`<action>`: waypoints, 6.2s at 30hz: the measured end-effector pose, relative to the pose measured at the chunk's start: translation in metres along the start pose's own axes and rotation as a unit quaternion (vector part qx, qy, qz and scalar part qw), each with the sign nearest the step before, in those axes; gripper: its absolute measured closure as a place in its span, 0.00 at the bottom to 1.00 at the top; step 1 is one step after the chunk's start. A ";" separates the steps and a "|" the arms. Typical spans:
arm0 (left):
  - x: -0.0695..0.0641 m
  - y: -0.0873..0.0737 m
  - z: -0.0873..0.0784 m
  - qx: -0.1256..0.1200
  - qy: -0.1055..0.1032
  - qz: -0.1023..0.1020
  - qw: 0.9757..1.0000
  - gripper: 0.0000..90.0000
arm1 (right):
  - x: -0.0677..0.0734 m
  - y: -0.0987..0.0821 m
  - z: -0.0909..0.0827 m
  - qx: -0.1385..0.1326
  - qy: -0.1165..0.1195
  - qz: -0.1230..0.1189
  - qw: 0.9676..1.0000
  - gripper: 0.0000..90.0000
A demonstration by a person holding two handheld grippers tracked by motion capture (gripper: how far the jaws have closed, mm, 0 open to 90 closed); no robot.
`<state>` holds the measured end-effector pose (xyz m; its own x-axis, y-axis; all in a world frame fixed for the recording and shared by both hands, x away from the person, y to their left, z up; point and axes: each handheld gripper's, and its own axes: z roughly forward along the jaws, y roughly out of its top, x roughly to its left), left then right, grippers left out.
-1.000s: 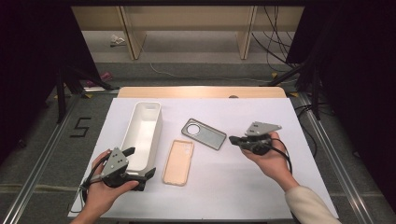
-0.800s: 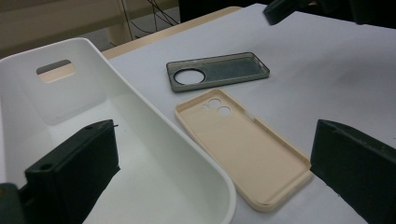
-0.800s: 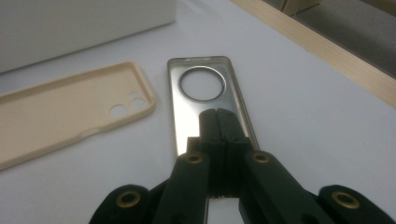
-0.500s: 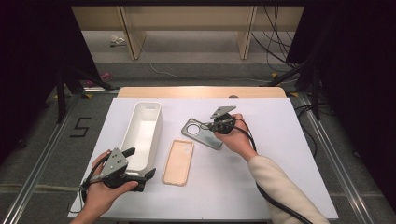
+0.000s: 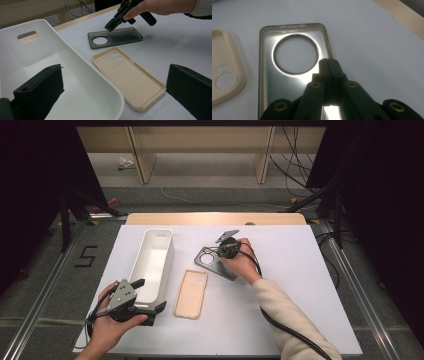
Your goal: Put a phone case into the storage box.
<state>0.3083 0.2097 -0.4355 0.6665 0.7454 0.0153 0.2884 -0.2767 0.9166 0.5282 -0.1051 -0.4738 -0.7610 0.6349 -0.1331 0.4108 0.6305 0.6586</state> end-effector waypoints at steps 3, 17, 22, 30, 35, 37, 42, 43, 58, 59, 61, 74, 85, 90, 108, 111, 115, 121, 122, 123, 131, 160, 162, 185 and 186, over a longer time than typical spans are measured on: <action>-0.001 0.000 0.000 0.001 -0.001 0.001 1.000 0.01 | 0.002 0.001 0.005 0.006 -0.002 -0.002 1.000 1.00; -0.001 0.000 0.001 0.002 -0.003 0.002 1.000 0.01 | 0.004 0.008 0.010 0.018 -0.018 0.000 1.000 1.00; -0.001 0.000 0.001 0.001 -0.005 0.001 1.000 0.01 | 0.004 0.012 0.012 0.023 -0.022 0.001 0.999 1.00; -0.002 0.000 0.000 0.001 -0.006 0.001 1.000 0.01 | 0.003 0.016 0.017 0.031 -0.025 0.011 0.999 1.00; -0.002 0.000 0.000 0.001 -0.007 0.003 1.000 0.01 | -0.001 0.016 0.017 0.035 -0.033 0.026 0.999 1.00; -0.002 0.000 0.000 0.002 -0.007 0.003 1.000 0.01 | -0.004 0.015 0.017 0.035 -0.039 0.033 0.998 1.00; -0.002 0.000 0.000 0.002 -0.007 0.002 1.000 0.01 | -0.011 0.013 0.015 0.041 -0.049 0.051 0.997 1.00; -0.002 0.000 0.000 0.002 -0.007 0.003 1.000 0.01 | -0.015 0.011 0.014 0.042 -0.054 0.060 0.996 1.00; -0.004 0.000 0.001 0.003 -0.010 0.004 1.000 0.01 | -0.042 -0.017 -0.008 0.064 -0.089 0.133 0.985 1.00; -0.004 0.000 0.001 0.003 -0.010 0.004 1.000 0.01 | -0.043 -0.019 -0.009 0.066 -0.093 0.139 0.984 1.00; -0.004 0.000 0.001 0.004 -0.010 0.004 1.000 0.01 | -0.047 -0.023 -0.014 0.068 -0.100 0.154 0.981 1.00; -0.005 -0.001 0.002 0.004 -0.011 0.007 1.000 0.01 | -0.063 -0.046 -0.034 0.077 -0.114 0.203 0.969 1.00; -0.005 -0.001 0.002 0.004 -0.010 0.008 1.000 0.01 | -0.064 -0.051 -0.040 0.074 -0.117 0.230 0.963 1.00; -0.005 -0.001 0.002 0.003 -0.011 0.008 1.000 0.01 | -0.065 -0.052 -0.045 0.060 -0.108 0.231 0.965 1.00; -0.007 0.000 0.002 0.005 -0.012 0.012 1.000 0.01 | -0.037 -0.043 -0.080 0.130 0.023 -0.125 0.983 0.34; -0.007 0.000 0.002 0.005 -0.012 0.013 1.000 0.01 | -0.031 -0.042 -0.080 0.152 0.025 -0.165 0.974 0.31; -0.007 0.000 0.002 0.004 -0.013 0.011 1.000 0.01 | -0.027 -0.040 -0.080 0.166 0.019 -0.194 0.967 0.29; -0.006 0.000 0.002 0.005 -0.013 0.012 1.000 0.01 | -0.021 -0.036 -0.078 0.180 0.010 -0.243 0.953 0.29; -0.006 0.000 0.002 0.005 -0.013 0.012 1.000 0.01 | -0.021 -0.036 -0.078 0.181 0.010 -0.247 0.952 0.29; -0.006 0.000 0.002 0.005 -0.013 0.012 1.000 0.01 | -0.021 -0.036 -0.078 0.183 0.008 -0.248 0.951 0.29; -0.006 -0.001 0.002 0.006 -0.013 0.011 1.000 0.01 | -0.022 -0.035 -0.076 0.190 -0.005 -0.263 0.946 0.29; -0.006 -0.001 0.002 0.005 -0.016 0.010 1.000 0.01 | -0.020 -0.029 -0.046 0.234 -0.019 -0.326 0.916 0.36; -0.006 -0.001 0.003 0.005 -0.017 0.009 1.000 0.01 | -0.020 -0.029 -0.046 0.237 -0.021 -0.329 0.914 0.37; -0.007 -0.002 0.003 0.007 -0.021 0.012 1.000 0.02 | -0.014 -0.026 -0.044 0.270 0.037 -0.336 0.901 0.83; -0.007 -0.002 0.003 0.006 -0.021 0.012 1.000 0.02 | -0.014 -0.026 -0.044 0.271 0.039 -0.336 0.901 0.85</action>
<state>0.3055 0.2033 -0.4383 0.7013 0.7126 0.0207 0.2796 -0.3016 0.9115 0.5060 -0.1503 -0.4565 -0.9538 0.0092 -0.3002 0.0134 0.9998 -0.0121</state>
